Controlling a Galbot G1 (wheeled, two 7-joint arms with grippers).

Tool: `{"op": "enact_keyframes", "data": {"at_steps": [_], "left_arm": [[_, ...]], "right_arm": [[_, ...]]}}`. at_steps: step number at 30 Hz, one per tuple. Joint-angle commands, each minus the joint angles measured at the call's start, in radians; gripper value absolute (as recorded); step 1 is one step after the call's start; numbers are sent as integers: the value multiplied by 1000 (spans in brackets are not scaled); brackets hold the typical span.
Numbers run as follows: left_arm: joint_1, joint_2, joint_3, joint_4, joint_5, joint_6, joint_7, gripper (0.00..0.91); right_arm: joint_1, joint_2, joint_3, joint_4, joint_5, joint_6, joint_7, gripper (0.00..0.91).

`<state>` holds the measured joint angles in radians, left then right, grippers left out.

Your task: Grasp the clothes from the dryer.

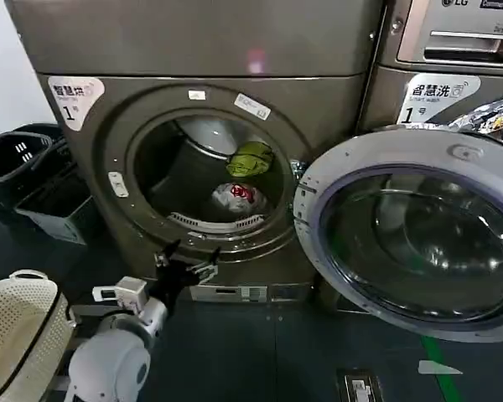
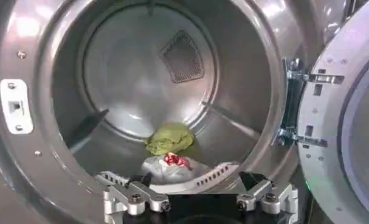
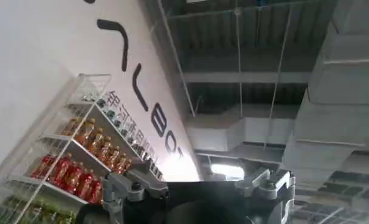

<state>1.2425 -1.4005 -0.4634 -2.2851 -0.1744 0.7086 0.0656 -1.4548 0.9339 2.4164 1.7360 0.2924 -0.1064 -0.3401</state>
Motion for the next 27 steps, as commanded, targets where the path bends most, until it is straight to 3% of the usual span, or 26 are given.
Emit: {"op": "enact_keyframes", "data": {"at_steps": [1, 27], "left_arm": [[1, 0, 0, 0, 1, -1, 1, 907], [0, 4, 13, 2, 9, -11, 3, 907]], "right_arm": [[3, 0, -1, -1, -1, 1, -1, 907], [-20, -6, 28, -16, 4, 0, 1, 907]]}}
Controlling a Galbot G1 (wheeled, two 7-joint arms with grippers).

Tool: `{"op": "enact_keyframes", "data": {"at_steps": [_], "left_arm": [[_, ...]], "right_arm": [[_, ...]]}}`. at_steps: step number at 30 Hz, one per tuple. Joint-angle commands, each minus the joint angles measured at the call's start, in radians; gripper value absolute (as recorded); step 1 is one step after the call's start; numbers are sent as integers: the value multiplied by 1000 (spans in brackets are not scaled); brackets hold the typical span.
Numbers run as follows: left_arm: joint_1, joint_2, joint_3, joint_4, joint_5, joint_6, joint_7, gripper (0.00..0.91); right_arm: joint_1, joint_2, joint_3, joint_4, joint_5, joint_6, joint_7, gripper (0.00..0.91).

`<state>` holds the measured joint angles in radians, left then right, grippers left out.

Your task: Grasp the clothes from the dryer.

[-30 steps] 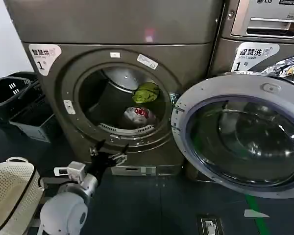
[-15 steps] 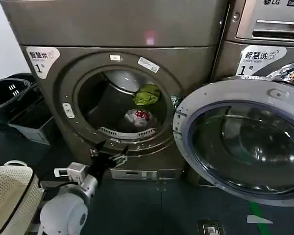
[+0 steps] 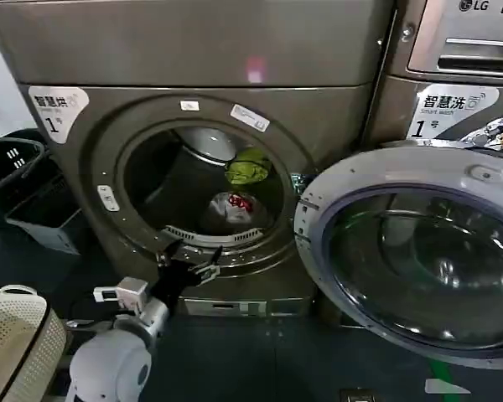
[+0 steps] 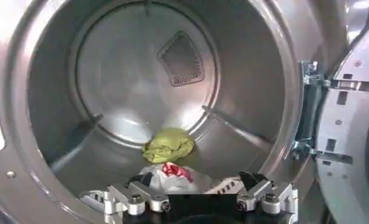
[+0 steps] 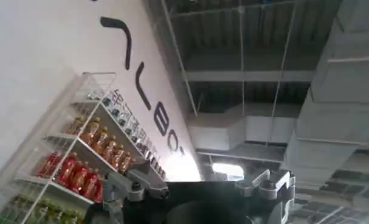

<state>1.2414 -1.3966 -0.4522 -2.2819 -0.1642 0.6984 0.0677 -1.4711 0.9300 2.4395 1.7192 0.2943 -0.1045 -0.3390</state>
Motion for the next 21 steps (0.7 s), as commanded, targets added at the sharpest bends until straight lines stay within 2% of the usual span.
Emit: {"op": "enact_keyframes", "data": {"at_steps": [1, 21], "left_arm": [[1, 0, 3, -2, -1, -1, 0, 907], [8, -3, 9, -6, 3, -5, 0, 907]], "right_arm": [[-3, -2, 5, 1, 2, -2, 0, 907], [1, -2, -1, 1, 2, -1, -1, 907]]}}
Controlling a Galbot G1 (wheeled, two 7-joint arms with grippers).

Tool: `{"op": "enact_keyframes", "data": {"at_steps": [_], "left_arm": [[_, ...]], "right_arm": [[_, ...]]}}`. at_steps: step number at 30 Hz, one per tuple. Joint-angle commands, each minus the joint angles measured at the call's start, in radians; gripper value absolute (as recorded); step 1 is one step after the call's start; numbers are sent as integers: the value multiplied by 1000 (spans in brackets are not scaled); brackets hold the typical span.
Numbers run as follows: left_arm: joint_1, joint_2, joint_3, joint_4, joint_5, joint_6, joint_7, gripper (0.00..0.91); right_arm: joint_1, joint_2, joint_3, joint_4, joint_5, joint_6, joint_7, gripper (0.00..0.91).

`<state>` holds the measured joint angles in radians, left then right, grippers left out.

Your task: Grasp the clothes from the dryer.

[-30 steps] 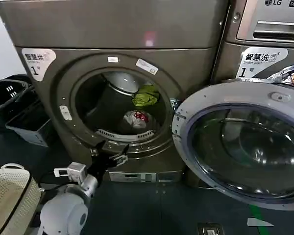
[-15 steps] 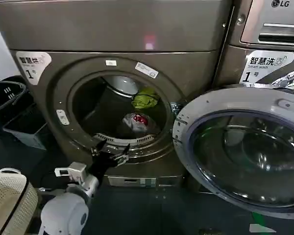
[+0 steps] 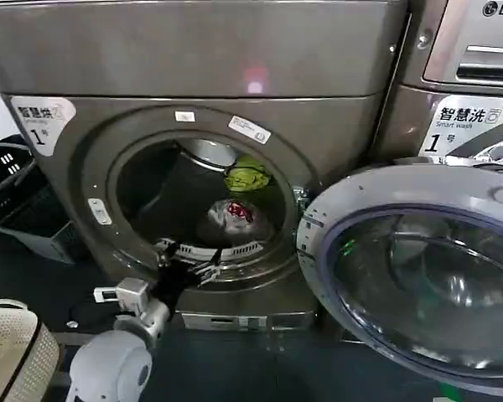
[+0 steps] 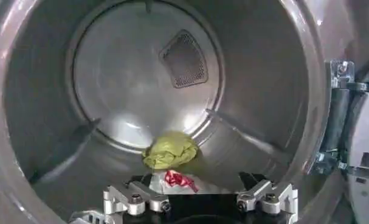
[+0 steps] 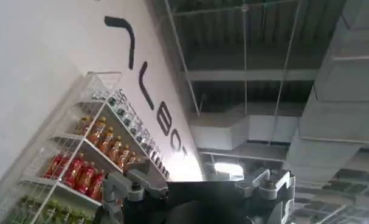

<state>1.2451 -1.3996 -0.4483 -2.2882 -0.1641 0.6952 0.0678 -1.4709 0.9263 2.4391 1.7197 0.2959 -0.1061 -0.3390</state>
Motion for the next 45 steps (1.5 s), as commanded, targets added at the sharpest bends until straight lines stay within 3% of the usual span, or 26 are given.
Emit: {"op": "enact_keyframes", "data": {"at_steps": [1, 24, 30, 38, 44, 45], "left_arm": [[5, -2, 6, 0, 3, -2, 0, 907], [3, -6, 20, 2, 8, -4, 2, 907], [0, -4, 25, 2, 47, -20, 8, 907], [-32, 14, 50, 26, 323, -80, 124, 907], [-85, 33, 65, 85, 705, -165, 279, 907], [-96, 36, 66, 100, 744, -214, 304, 907]], "right_arm": [[1, 2, -1, -1, 0, 1, -1, 907], [-1, 2, 8, -6, 5, 2, 0, 907], [-13, 0, 32, 6, -25, -17, 24, 907], [-34, 1, 71, 31, -49, -38, 28, 907], [-60, 4, 89, 37, -46, -35, 19, 907], [-63, 4, 93, 37, -45, -35, 19, 907]]}}
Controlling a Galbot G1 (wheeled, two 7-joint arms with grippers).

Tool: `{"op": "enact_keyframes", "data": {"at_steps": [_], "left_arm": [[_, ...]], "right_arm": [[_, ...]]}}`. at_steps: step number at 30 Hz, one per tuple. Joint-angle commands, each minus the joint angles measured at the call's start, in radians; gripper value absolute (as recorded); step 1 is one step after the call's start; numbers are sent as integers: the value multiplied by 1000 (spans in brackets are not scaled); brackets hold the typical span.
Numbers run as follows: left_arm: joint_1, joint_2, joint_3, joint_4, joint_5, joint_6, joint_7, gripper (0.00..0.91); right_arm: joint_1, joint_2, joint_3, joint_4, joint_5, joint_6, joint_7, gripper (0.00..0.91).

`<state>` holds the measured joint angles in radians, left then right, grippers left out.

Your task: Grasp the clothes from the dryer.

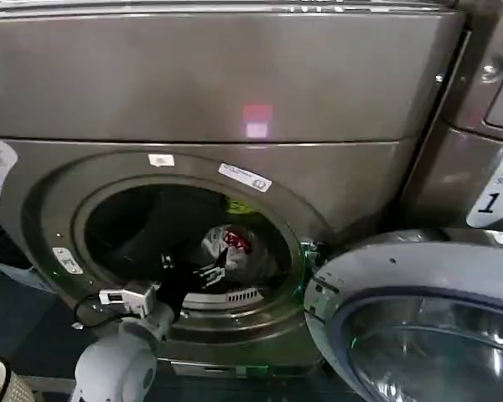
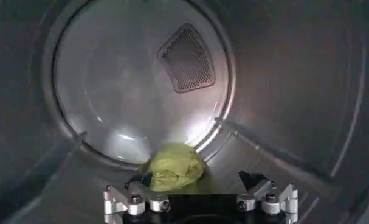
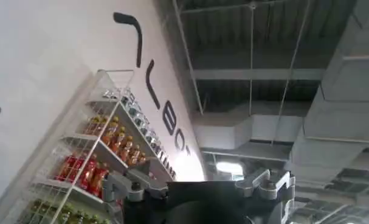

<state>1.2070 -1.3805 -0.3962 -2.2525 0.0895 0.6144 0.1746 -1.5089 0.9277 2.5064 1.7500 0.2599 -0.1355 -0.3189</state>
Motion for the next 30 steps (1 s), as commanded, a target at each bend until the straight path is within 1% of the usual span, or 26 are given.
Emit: {"op": "enact_keyframes", "data": {"at_steps": [1, 3, 5, 8, 12, 18, 20, 25, 26, 30], "left_arm": [[-74, 26, 19, 88, 528, -156, 193, 907], [-96, 41, 22, 118, 575, -184, 207, 907], [-141, 44, 19, 170, 676, -259, 219, 907], [-194, 39, 9, 231, 820, -322, 273, 907], [-270, 24, 10, 298, 916, -358, 382, 907], [-405, -17, 8, 402, 1044, -424, 635, 907], [-426, -31, -2, 428, 1064, -445, 717, 907], [-453, -66, -28, 459, 1146, -541, 945, 907], [-466, -73, -36, 472, 1143, -542, 1014, 907], [-520, -95, -59, 535, 1153, -560, 1125, 907]], "right_arm": [[-30, 2, 28, 6, -8, -5, -2, 907], [-44, -4, 36, -5, -6, -3, -9, 907], [-58, -9, 50, -8, -4, -1, -10, 907], [-70, -10, 68, 2, -2, -1, -11, 907], [-77, -5, 68, 9, 1, -1, -13, 907], [-79, -3, 69, 21, 3, -2, -14, 907], [-81, 2, 67, 26, 3, -1, -16, 907], [-82, 3, 67, 30, 5, 1, -17, 907], [-80, 3, 65, 30, 5, 1, -16, 907], [-77, 1, 56, 25, 2, 4, -12, 907]]}}
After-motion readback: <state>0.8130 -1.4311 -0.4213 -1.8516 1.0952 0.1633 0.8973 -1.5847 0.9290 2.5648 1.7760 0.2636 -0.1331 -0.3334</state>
